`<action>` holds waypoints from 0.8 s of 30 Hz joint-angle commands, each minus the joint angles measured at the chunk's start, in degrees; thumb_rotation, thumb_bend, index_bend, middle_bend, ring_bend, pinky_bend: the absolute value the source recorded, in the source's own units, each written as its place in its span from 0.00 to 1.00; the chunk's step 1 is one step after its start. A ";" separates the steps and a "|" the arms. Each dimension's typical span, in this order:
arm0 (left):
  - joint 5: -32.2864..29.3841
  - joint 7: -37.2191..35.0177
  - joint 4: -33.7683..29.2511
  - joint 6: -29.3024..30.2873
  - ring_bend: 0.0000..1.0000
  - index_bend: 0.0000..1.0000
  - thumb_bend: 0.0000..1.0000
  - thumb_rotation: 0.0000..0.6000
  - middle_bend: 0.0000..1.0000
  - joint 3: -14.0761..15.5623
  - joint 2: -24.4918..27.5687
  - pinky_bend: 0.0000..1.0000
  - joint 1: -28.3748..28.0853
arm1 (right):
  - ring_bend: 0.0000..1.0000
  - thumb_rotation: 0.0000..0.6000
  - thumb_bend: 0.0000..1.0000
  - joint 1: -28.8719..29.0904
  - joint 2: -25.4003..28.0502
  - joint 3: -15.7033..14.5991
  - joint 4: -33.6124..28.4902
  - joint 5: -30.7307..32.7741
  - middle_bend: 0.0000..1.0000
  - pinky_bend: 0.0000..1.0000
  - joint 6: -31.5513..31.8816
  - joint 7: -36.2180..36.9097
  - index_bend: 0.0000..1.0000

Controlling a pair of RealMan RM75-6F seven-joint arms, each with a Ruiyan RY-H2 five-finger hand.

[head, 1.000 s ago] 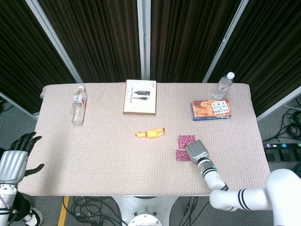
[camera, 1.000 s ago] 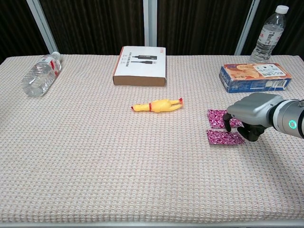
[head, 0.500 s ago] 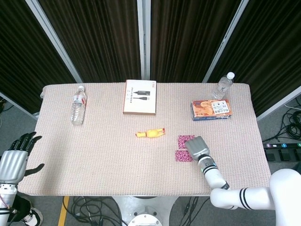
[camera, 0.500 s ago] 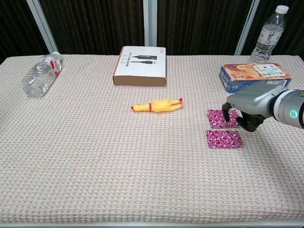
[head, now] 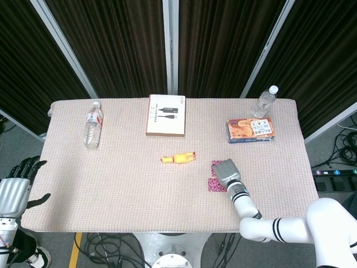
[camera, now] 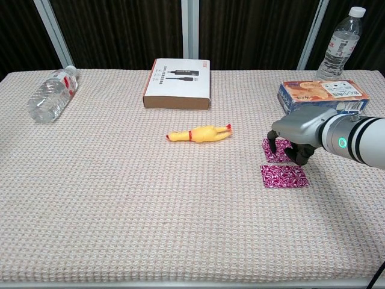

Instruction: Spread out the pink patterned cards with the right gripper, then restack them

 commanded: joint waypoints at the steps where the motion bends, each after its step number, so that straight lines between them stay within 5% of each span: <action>1: 0.11 -0.10 -0.02 0.22 0.13 0.23 0.00 1.00 0.22 -0.01 0.01 0.24 0.07 | 0.84 1.00 0.61 0.16 -0.20 -0.28 0.66 0.74 1.00 0.80 -0.10 -0.48 0.30; 24: -0.28 0.22 0.06 -0.08 0.13 0.23 0.00 1.00 0.22 -0.10 -0.10 0.24 0.07 | 0.84 1.00 0.61 -1.16 1.13 -1.12 2.48 1.53 1.00 0.80 -2.18 1.86 0.29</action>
